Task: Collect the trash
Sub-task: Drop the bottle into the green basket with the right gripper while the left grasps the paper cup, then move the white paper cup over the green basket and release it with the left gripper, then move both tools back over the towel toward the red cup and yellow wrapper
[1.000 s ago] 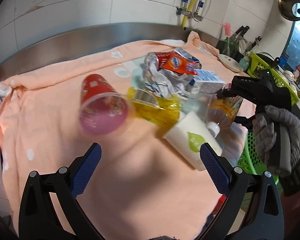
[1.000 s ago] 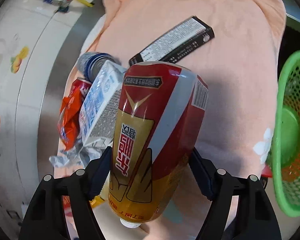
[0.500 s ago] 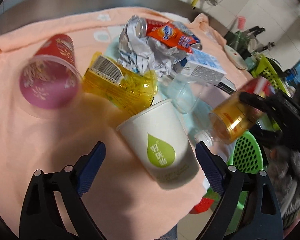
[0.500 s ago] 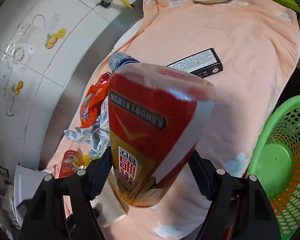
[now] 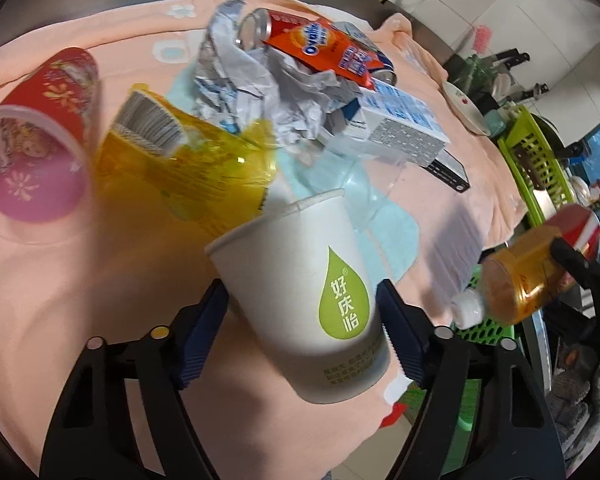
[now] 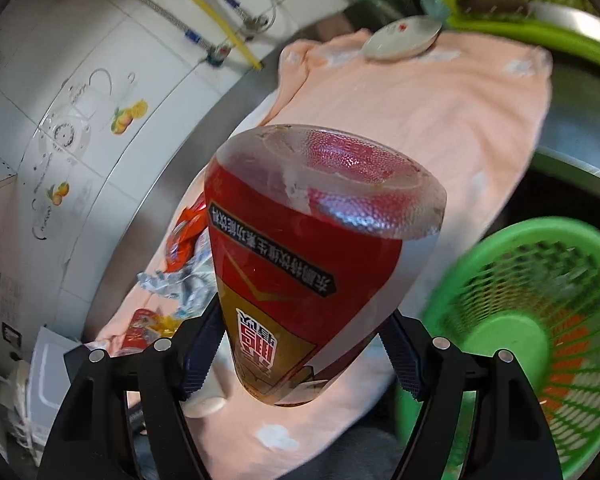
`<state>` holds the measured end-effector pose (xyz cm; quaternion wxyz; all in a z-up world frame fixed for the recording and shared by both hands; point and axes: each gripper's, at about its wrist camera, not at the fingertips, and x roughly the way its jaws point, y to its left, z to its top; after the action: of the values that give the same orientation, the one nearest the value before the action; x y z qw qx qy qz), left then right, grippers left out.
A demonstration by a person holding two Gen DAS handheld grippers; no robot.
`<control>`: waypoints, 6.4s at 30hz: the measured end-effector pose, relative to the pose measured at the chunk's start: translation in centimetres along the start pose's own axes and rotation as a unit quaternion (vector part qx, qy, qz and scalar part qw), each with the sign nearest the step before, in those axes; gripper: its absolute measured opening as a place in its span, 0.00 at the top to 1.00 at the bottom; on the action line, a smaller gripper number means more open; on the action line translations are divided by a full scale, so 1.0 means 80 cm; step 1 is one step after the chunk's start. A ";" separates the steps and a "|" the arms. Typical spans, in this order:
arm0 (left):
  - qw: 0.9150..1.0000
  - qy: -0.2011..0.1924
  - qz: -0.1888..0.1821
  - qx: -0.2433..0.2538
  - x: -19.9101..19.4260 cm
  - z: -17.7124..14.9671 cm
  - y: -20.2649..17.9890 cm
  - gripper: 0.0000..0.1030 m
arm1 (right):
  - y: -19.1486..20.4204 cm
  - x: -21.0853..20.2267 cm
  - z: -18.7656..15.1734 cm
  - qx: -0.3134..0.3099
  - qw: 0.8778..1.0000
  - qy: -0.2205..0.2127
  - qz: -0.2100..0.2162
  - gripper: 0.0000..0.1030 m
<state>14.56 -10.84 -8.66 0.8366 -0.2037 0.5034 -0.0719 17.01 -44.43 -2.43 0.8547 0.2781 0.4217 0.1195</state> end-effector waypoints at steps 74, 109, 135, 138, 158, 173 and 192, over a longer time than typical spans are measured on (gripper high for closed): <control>0.993 -0.008 -0.035 0.108 -0.003 0.011 -0.019 0.41 | -0.297 0.182 -0.094 0.180 0.923 0.227 -0.254 0.23; 0.941 0.065 -0.141 0.300 0.050 -0.090 -0.252 0.41 | -0.197 -0.145 -0.113 -0.002 0.961 -0.068 -0.267 0.22; 0.905 0.146 -0.119 0.383 0.160 -0.185 -0.350 0.33 | -0.218 -0.179 -0.131 0.011 0.958 -0.125 -0.258 0.22; 0.906 0.132 -0.118 0.384 0.144 -0.177 -0.339 0.33 | -0.210 -0.176 -0.130 0.006 0.960 -0.124 -0.252 0.22; 0.954 -0.007 -0.061 0.292 -0.023 -0.054 -0.161 0.33 | -0.072 -0.095 -0.134 -0.073 0.979 -0.088 -0.170 0.22; 0.990 -0.097 0.043 0.096 -0.126 0.081 0.047 0.26 | 0.078 0.013 -0.156 -0.141 0.984 -0.014 -0.107 0.22; 0.998 0.007 0.021 -0.057 -0.067 0.129 0.183 0.20 | 0.189 0.127 -0.169 -0.125 0.988 0.076 -0.051 0.22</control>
<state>19.71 6.92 -6.14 0.8215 -0.2401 0.5165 -0.0269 13.10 -22.59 -7.00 0.8532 0.1375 0.4806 0.1487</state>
